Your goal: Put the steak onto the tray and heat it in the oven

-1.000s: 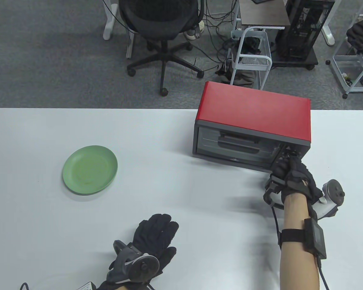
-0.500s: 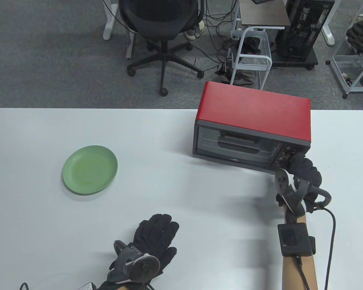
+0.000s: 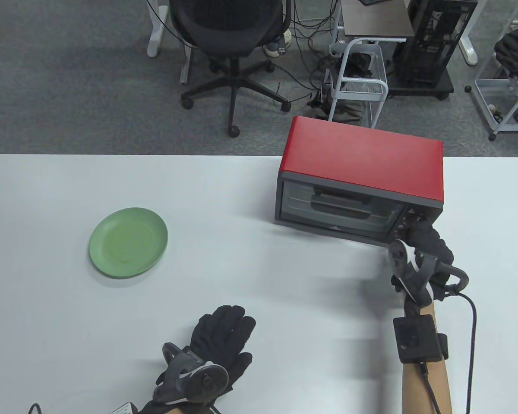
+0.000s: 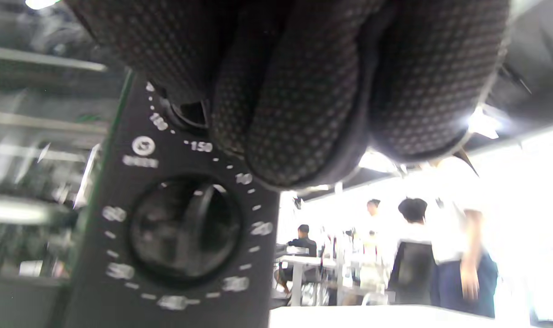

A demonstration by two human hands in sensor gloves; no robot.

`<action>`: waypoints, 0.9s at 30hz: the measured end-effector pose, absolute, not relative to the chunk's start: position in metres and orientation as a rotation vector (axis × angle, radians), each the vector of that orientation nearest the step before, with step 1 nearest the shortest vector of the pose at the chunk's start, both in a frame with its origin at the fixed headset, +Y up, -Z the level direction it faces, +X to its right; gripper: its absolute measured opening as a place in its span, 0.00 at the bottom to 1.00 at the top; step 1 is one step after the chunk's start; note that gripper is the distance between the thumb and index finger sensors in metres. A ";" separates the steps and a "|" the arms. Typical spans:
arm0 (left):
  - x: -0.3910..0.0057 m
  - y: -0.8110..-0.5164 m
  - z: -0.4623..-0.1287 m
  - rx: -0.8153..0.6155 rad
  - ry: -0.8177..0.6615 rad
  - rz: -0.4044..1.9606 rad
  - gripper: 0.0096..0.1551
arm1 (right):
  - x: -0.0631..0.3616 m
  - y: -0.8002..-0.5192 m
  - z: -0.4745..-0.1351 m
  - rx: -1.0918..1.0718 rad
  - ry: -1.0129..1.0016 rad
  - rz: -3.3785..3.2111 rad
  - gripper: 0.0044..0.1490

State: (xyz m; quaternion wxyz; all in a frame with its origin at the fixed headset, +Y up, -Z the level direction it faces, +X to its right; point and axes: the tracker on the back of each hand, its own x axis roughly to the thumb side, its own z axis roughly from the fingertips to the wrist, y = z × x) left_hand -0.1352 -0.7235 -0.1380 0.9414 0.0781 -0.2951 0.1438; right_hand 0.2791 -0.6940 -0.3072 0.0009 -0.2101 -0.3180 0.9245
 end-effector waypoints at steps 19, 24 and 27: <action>-0.136 -0.724 -0.138 0.159 -0.603 0.295 0.43 | 0.296 -0.716 -0.307 -0.803 -0.690 2.586 0.07; -0.135 -0.724 -0.138 0.155 -0.605 0.288 0.43 | 0.300 -0.736 -0.308 -0.896 -0.583 2.523 0.09; -0.135 -0.724 -0.138 0.150 -0.603 0.287 0.43 | 0.301 -0.738 -0.308 -0.951 -0.587 2.476 0.09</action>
